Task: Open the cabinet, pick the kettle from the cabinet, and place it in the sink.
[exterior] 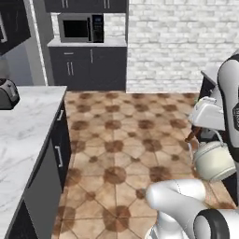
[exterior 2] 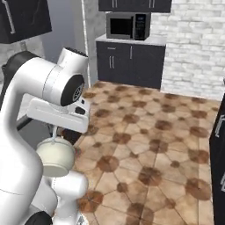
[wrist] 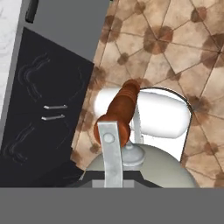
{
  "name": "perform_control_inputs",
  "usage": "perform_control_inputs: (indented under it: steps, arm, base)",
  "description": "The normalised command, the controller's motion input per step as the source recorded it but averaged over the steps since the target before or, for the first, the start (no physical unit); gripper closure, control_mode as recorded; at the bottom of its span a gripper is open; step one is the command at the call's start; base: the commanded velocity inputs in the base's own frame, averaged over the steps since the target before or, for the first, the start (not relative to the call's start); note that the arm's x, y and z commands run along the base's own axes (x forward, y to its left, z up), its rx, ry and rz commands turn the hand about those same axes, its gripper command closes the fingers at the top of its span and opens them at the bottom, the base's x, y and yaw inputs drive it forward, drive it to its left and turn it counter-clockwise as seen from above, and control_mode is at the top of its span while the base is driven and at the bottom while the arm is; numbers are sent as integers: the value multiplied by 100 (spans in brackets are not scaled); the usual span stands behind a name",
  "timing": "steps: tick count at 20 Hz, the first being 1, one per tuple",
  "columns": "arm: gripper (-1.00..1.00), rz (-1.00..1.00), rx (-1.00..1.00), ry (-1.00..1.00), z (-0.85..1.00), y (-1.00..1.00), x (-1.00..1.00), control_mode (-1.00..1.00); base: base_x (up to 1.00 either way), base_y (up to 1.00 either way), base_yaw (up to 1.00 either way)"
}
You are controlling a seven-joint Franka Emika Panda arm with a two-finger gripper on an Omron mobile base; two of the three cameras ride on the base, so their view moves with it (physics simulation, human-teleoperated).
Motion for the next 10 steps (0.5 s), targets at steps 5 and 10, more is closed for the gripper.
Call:
perform_control_inputs:
  steps: [5,10]
  arm:
    - [100,0,0,0,0,0,0,100]
    - [100,0,0,0,0,0,0,100]
  base:
    - [0,0,97]
    - [0,0,100]
